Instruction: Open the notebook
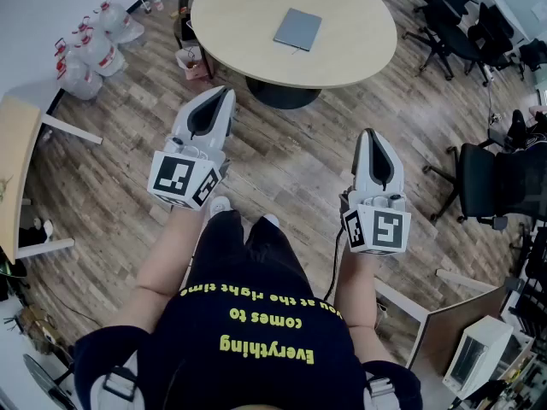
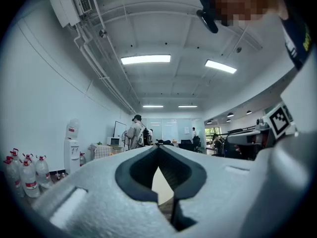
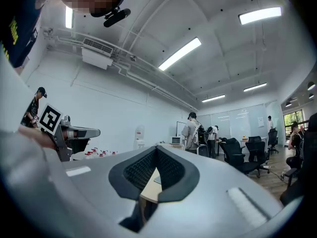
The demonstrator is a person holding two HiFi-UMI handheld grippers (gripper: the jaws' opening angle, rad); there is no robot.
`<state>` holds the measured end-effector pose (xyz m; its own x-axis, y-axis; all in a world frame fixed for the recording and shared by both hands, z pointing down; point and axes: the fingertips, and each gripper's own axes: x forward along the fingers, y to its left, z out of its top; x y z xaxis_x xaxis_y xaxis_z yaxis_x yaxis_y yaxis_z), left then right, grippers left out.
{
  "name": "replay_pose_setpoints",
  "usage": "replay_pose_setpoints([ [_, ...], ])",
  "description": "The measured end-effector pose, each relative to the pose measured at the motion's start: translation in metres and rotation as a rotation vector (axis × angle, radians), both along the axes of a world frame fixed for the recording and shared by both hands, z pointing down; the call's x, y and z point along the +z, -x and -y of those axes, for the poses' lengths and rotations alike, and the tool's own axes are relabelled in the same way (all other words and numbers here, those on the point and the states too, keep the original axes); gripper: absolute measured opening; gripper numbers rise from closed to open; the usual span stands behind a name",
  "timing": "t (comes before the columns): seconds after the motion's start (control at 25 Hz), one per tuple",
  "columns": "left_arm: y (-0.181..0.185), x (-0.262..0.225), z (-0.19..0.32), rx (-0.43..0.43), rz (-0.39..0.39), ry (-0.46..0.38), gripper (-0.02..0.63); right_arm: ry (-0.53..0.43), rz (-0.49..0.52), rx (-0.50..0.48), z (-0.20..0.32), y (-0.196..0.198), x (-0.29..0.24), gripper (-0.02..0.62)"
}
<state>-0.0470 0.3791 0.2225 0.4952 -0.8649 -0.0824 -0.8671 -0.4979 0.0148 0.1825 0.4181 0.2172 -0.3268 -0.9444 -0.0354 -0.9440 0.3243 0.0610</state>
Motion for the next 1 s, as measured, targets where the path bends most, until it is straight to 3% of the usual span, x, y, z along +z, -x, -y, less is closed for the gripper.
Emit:
replay_pose_setpoints([
  [0.4,0.008,-0.004,0.018,-0.05,-0.019,-0.012,0.006,-0.013,0.047,0.0,0.016,-0.004,-0.006,0.012],
  [0.56,0.002,0.001,0.028,-0.024,-0.006,0.035,0.107,0.028,0.07,0.004,0.031,-0.003,0.001,0.038],
  [0.76,-0.015,0.018,0.048,0.066,0.026,0.121,0.282,0.1,0.082,-0.059,0.055,0.012,0.015,0.151],
  [1.0,-0.015,0.025,0.086,0.066,0.04,0.121,0.324,0.125,0.093,-0.086,0.091,0.023,0.021,0.265],
])
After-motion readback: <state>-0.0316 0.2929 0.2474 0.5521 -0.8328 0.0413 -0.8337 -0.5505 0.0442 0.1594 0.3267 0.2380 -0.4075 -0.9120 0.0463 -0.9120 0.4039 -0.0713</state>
